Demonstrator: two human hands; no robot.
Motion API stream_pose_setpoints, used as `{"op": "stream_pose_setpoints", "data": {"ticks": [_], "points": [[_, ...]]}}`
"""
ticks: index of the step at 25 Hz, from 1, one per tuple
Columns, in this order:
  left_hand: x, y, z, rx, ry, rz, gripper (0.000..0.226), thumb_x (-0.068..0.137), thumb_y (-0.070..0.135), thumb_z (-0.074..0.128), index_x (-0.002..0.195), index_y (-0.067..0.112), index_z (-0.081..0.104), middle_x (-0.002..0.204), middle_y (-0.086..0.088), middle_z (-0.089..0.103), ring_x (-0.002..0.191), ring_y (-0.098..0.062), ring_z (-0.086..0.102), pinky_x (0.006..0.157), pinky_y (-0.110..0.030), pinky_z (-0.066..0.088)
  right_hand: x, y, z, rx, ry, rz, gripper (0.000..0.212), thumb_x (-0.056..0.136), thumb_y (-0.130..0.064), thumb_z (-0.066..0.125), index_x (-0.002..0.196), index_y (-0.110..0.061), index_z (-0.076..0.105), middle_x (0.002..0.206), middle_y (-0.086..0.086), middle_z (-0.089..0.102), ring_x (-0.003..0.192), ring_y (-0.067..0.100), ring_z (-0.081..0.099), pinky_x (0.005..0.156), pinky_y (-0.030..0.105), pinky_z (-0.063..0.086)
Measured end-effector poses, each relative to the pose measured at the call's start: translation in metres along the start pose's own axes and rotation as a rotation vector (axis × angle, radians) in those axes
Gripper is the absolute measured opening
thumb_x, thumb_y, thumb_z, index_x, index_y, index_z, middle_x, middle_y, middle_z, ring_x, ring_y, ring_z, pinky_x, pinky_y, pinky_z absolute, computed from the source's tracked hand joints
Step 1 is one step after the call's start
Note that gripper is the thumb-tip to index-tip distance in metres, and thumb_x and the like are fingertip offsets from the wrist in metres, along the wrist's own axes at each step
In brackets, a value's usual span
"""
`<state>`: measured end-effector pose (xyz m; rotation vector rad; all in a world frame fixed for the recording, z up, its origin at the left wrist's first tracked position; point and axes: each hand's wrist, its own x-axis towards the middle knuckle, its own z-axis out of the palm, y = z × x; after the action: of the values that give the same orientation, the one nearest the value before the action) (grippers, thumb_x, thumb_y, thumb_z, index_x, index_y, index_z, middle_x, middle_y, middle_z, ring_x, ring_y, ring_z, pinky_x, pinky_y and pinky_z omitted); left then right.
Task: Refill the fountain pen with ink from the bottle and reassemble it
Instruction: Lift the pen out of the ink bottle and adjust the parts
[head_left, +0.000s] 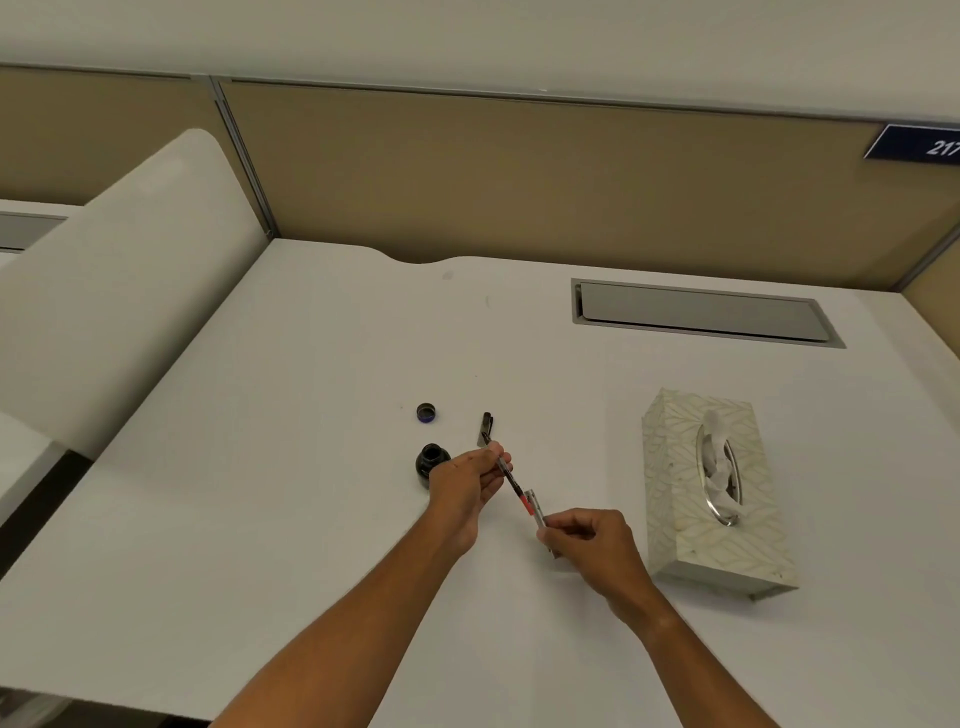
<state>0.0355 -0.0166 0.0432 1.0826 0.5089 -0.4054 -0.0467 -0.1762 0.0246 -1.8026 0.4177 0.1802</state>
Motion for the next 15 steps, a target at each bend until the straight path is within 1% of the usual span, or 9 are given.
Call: {"op": "stream_pose_setpoints", "data": {"ticks": [4,7,11,15], "points": [[0.01,0.008,0.011,-0.015,0.013,0.014,0.012,0.09,0.014,0.064,0.089,0.004,0.069,0.09,-0.011,0.072,0.084,-0.016,0.069,0.079,-0.025,0.054,-0.002,-0.004,-0.009,0.072,-0.035,-0.008,0.007,0.076,-0.008,0.079,0.082,-0.012,0.08,0.075,0.007,0.076,0.068,0.018,0.069,0.069,0.027,0.059],[0.015,0.01,0.014,-0.02,0.023,0.021,0.012,0.09,0.014,0.064,0.091,0.003,0.069,0.09,-0.011,0.072,0.082,-0.016,0.069,0.075,-0.024,0.054,-0.001,-0.006,-0.013,0.098,-0.039,-0.017,0.007,0.076,-0.005,0.078,0.082,-0.009,0.079,0.073,0.009,0.075,0.064,0.015,0.067,0.065,0.024,0.057],[0.019,0.01,0.013,-0.03,0.046,0.025,0.019,0.09,0.016,0.064,0.099,0.0,0.068,0.09,-0.01,0.072,0.082,-0.016,0.069,0.074,-0.023,0.054,-0.001,-0.004,-0.016,0.089,-0.04,-0.013,0.008,0.076,-0.005,0.079,0.084,-0.007,0.079,0.072,0.008,0.075,0.061,0.013,0.067,0.061,0.021,0.054],[0.02,0.008,0.011,-0.033,0.059,0.03,0.016,0.089,0.015,0.065,0.095,0.001,0.069,0.087,-0.01,0.071,0.081,-0.016,0.069,0.076,-0.025,0.054,0.001,-0.002,-0.014,0.058,-0.039,-0.01,0.009,0.075,-0.007,0.08,0.085,-0.008,0.079,0.073,0.007,0.076,0.061,0.014,0.068,0.061,0.02,0.054]]}}
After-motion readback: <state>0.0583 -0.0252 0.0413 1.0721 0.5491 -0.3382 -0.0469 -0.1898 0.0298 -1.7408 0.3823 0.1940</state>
